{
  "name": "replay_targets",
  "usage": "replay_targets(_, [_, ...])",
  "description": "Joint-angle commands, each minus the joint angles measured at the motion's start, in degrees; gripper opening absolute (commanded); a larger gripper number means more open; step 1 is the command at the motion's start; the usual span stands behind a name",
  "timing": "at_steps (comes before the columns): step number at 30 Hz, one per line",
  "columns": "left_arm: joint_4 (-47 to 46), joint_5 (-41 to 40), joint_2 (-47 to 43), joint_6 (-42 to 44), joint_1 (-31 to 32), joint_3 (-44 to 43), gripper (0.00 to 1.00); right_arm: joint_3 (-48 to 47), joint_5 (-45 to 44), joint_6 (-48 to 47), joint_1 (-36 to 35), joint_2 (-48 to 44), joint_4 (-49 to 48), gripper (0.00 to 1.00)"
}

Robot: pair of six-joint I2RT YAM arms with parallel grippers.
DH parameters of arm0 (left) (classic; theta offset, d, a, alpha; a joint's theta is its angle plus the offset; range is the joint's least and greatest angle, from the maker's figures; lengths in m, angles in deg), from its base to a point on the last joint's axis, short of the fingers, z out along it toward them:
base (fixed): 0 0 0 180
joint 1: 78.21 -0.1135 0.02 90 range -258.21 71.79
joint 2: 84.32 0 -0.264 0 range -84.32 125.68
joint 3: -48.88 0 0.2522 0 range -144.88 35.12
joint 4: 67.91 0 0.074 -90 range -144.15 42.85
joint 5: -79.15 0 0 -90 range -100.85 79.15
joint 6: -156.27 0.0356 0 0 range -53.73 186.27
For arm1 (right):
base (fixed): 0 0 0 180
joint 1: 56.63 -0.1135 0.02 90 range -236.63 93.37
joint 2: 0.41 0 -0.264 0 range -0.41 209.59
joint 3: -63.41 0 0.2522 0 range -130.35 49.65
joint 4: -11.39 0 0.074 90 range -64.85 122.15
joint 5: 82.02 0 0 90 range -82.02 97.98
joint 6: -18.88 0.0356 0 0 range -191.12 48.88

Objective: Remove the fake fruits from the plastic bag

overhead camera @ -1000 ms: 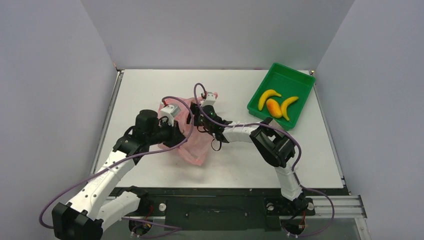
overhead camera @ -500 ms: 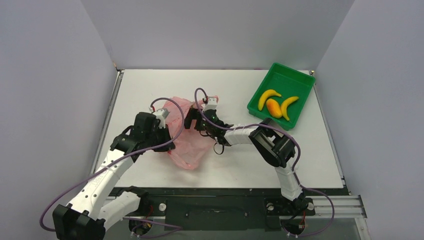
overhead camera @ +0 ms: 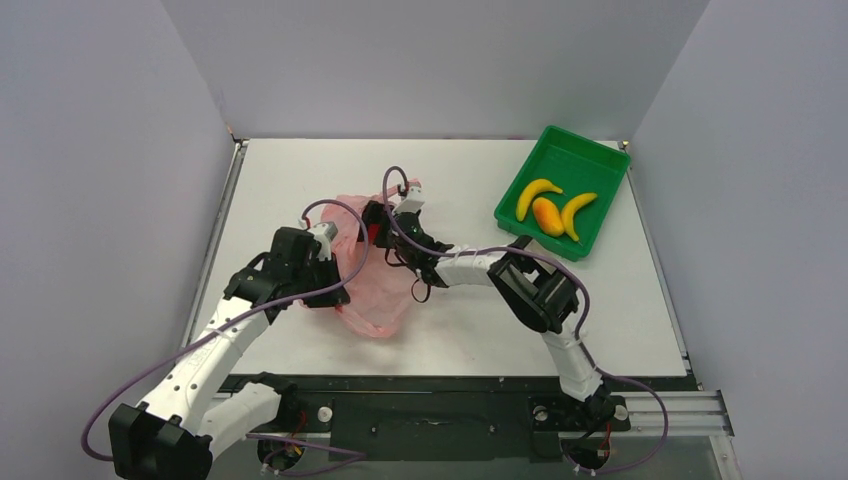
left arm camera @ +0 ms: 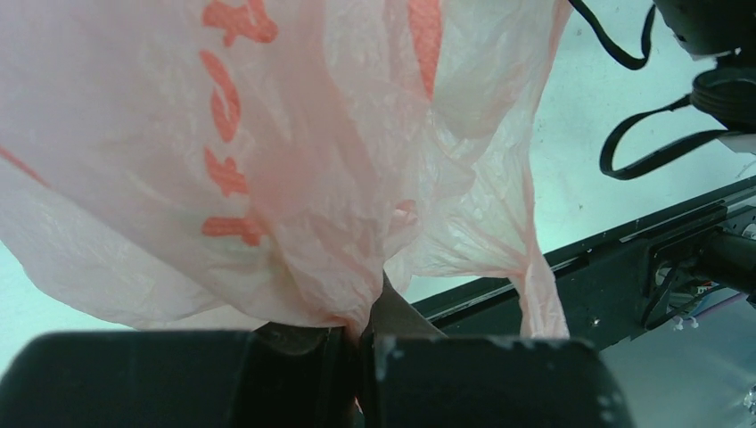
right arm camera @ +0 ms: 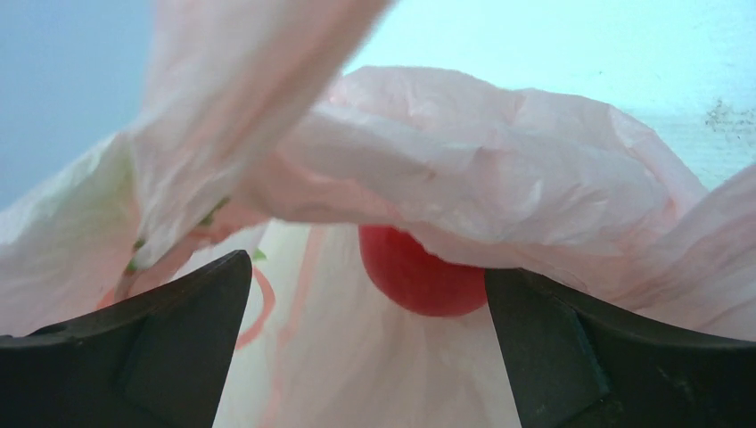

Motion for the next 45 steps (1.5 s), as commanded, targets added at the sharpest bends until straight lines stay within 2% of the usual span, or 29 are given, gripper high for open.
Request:
replay_targets(1, [-2.01, 2.07, -1.56, 0.08, -0.14, -0.09, 0.0, -6.07, -6.84, 3.57, -0.8, 3.12, -1.78, 1.0])
replay_targets(5, [-2.14, 2.55, -1.97, 0.16, -0.09, -0.07, 0.0, -11.71, -12.62, 4.84, -1.39, 6.37, 5.78, 1.0])
replay_targets(14, [-2.54, 3.56, -2.63, 0.26, 0.16, 0.18, 0.0, -26.26, -14.65, 3.14, -2.87, 16.24, 16.03, 1.0])
replay_targets(16, [-2.45, 3.6, -2.97, 0.21, 0.25, 0.3, 0.0, -32.0, -13.86, 2.68, -2.94, 18.7, 18.96, 0.98])
replay_targets(19, [-2.19, 3.3, -3.62, 0.17, 0.43, 0.24, 0.0, -33.1, -14.08, 1.91, -2.95, 19.78, 19.26, 0.93])
replay_targets(25, [-2.1, 0.87, -4.05, -0.62, 0.41, 0.24, 0.0, -28.23, -10.34, -2.29, -2.97, 14.68, 13.8, 0.55])
replay_targets(26, [-2.05, 0.38, -3.78, -0.8, 0.39, 0.16, 0.0, -25.96, -9.89, -3.29, -2.99, 12.35, 12.81, 0.44])
replay_targets(28, [-2.2, -1.33, -3.14, -1.13, 0.3, -0.08, 0.0, -21.91, -8.47, -3.88, -2.79, 8.37, 12.19, 0.3])
replay_targets(30, [-2.75, -3.62, -2.14, -1.23, 0.04, -0.58, 0.0, -17.1, -5.55, -4.36, -2.34, 3.34, 11.22, 0.2])
replay_targets(34, [-4.63, -5.98, 1.67, -0.52, -1.33, -2.46, 0.0, -7.06, 2.66, -4.11, -0.51, -4.7, 9.69, 0.06])
replay_targets(37, [-6.66, -6.15, 6.29, 0.77, -3.27, -4.36, 0.0, -0.95, 11.71, -3.65, 1.02, -8.67, 9.2, 0.0])
replay_targets(41, [-8.11, -7.62, 10.9, 2.55, -5.66, -7.31, 0.0, 6.5, 17.71, -3.21, 3.76, -14.3, 8.86, 0.0])
replay_targets(45, [-9.3, -10.42, 13.21, 4.84, -8.46, -9.3, 0.0, 13.58, 19.86, -5.24, 7.2, -22.45, 9.6, 0.0])
